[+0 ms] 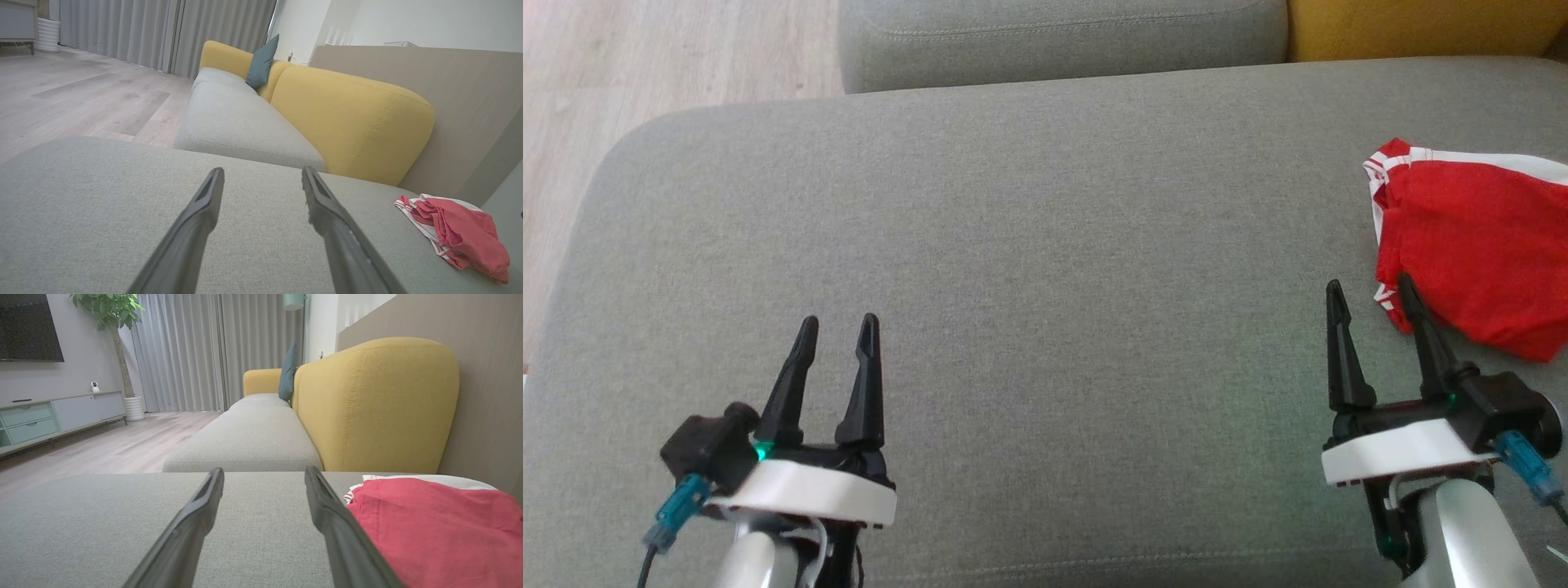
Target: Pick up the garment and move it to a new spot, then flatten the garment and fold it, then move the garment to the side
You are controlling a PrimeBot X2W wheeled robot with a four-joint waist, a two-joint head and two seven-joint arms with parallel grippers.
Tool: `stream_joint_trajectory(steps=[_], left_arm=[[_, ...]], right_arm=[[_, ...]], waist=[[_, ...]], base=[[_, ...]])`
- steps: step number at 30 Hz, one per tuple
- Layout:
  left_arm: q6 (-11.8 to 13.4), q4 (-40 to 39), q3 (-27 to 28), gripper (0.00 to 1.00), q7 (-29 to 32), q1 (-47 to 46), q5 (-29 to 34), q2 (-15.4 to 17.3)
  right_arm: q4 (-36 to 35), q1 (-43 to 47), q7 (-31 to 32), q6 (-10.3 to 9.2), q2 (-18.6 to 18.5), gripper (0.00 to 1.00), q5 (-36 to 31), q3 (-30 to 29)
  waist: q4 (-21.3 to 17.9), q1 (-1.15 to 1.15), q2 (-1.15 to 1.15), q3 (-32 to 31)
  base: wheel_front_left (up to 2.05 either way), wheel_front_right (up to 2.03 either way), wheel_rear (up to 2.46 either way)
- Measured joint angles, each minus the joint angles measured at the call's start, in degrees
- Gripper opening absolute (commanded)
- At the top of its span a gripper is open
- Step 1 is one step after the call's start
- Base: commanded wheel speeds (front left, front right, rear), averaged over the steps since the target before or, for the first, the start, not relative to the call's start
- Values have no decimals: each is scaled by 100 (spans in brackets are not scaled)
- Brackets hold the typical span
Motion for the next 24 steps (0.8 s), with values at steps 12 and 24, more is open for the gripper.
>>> stream_joint_trajectory(steps=[12,24], left_arm=[[24,541,-42,0,40,328,-137,-19],[13,572,-7,0,186,322,-880,-10]], right_arm=[[523,314,30,-2,18,0,103,2],[520,324,200,-2,18,0,977,-31]], waist=[[8,0,0,-14],[22,0,0,-40]], base=[[0,0,0],[0,0,0]])
